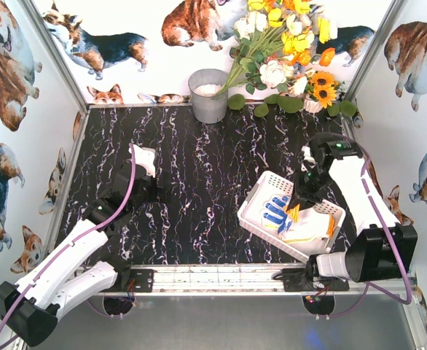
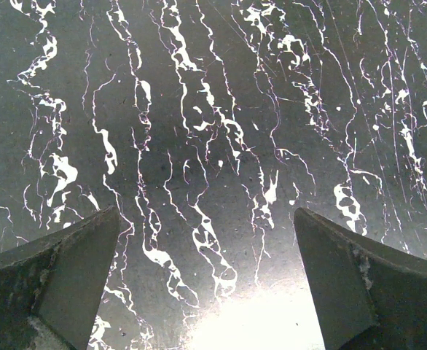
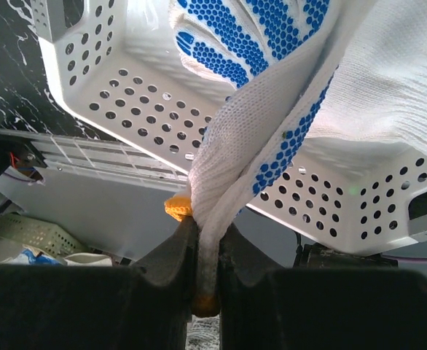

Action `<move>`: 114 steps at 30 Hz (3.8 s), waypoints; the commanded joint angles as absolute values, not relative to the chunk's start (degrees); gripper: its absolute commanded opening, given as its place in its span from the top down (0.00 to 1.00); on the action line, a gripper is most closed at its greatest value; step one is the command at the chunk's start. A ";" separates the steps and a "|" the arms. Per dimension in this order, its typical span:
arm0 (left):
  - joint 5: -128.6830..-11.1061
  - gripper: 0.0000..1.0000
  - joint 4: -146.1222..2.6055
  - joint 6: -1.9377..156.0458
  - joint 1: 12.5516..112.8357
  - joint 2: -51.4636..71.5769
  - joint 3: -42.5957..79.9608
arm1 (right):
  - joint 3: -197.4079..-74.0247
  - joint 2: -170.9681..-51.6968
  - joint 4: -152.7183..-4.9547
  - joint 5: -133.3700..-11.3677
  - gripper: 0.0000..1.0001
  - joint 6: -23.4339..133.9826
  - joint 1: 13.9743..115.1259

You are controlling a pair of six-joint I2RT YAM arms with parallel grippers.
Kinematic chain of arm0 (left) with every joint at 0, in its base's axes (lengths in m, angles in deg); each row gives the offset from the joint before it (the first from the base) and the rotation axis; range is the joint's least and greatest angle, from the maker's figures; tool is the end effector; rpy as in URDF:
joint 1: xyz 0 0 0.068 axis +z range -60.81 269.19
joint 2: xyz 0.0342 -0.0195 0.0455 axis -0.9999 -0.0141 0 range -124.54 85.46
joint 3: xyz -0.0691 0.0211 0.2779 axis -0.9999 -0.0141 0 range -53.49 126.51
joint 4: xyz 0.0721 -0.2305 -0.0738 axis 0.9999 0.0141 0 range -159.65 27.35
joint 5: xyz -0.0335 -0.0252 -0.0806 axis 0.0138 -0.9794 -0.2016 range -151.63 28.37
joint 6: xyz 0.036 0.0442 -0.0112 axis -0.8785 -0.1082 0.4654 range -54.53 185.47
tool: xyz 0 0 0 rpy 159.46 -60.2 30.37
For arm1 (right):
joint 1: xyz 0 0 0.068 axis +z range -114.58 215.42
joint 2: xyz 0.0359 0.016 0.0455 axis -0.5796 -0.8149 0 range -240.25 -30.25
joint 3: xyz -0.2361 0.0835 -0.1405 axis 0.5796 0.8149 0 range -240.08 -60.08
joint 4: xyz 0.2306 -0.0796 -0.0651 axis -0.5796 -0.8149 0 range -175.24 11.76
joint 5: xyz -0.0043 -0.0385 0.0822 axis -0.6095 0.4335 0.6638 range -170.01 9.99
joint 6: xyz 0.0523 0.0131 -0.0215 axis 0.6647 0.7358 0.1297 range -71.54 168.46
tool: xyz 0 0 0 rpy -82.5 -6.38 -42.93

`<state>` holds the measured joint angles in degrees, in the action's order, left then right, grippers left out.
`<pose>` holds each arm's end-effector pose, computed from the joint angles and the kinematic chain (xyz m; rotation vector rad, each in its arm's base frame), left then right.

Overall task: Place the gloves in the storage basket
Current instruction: Place the glove in the bin.

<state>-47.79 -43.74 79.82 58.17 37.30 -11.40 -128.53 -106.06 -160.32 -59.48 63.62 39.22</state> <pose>0.1521 -0.0797 0.2953 0.1658 2.1120 -0.2151 0.1925 0.0274 0.3002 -0.2987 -3.0291 -0.5461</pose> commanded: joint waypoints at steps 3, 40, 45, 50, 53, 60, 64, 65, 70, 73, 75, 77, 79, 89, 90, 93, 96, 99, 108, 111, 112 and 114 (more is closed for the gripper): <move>-48.36 0.00 -45.05 79.93 58.78 37.36 -11.57 | -129.41 -106.72 -159.60 -62.73 1.00 62.45 38.11; -48.80 0.00 -45.22 79.89 58.79 37.56 -11.58 | -124.29 -110.34 -152.92 -81.36 0.53 66.48 38.09; -48.80 0.00 -45.31 79.88 58.78 37.56 -11.59 | -127.59 -104.30 -155.18 -85.12 0.35 67.75 38.06; -49.05 0.00 -45.35 79.96 58.78 37.43 -11.59 | -132.23 -99.88 -157.61 -89.79 0.28 68.43 38.10; -49.14 0.00 -45.40 79.94 58.78 37.41 -11.60 | -134.60 -97.62 -158.76 -92.11 0.27 68.70 38.13; -49.06 0.00 -45.40 79.92 58.78 37.56 -11.63 | -128.97 -91.17 -154.05 -81.41 0.29 71.66 38.12; -49.06 0.00 -45.33 79.92 58.78 37.71 -11.57 | -122.10 -90.57 -150.73 -81.21 0.35 75.18 38.14; -49.04 0.00 -45.31 79.99 58.78 37.73 -11.72 | -121.27 -90.77 -150.45 -82.95 0.35 76.09 38.08; -49.15 0.00 -45.39 80.05 58.83 38.08 -11.68 | -119.43 -90.94 -149.78 -90.54 0.45 77.55 38.06; -49.11 0.00 -45.31 80.13 58.78 38.30 -11.69 | -117.25 -91.35 -149.41 -93.05 0.49 78.17 38.02; -49.15 0.00 -45.31 80.07 58.78 38.77 -11.80 | -115.56 -91.74 -148.69 -94.70 0.52 78.55 37.62; -49.15 0.00 -45.39 80.12 58.78 39.07 -11.85 | -114.53 -92.25 -147.48 -94.67 0.55 78.53 36.61; -49.23 0.00 -45.40 80.09 58.80 39.21 -11.80 | -114.42 -93.29 -146.44 -94.24 0.57 78.38 35.22; -49.07 0.00 -45.40 80.27 58.78 40.44 -11.78 | -111.53 -99.32 -142.46 -91.89 0.65 81.58 25.63; -49.07 0.00 -45.40 80.24 58.78 40.54 -11.81 | -110.91 -99.47 -141.88 -91.88 0.66 82.33 25.02; -49.15 0.00 -45.40 80.24 58.78 40.66 -11.75 | -109.59 -100.65 -140.85 -92.98 0.70 84.18 24.27; -49.33 0.00 -45.48 80.18 58.78 40.73 -11.80 | -108.39 -102.16 -140.25 -92.01 0.69 85.17 24.33; -49.37 0.00 -45.56 80.18 58.78 40.81 -11.76 | -106.06 -104.26 -139.20 -89.32 0.69 85.67 24.29; -49.25 0.00 -45.57 80.19 58.78 41.02 -11.75 | -104.75 -105.64 -138.96 -88.02 0.69 88.18 24.34; -49.37 0.00 -45.66 80.23 58.78 40.84 -11.76 | -102.74 -103.99 -137.28 -84.31 0.71 90.62 24.26; -49.41 0.00 -45.66 80.15 58.78 40.75 -11.74 | -102.19 -103.46 -136.64 -83.25 0.72 91.59 24.38; -49.32 0.00 -45.53 80.17 58.78 40.72 -11.73 | -101.31 -102.32 -134.93 -81.02 0.75 92.95 24.55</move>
<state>-48.99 -44.57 80.02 58.17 40.12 -11.42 -104.09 -104.14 -139.17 -86.62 88.25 24.37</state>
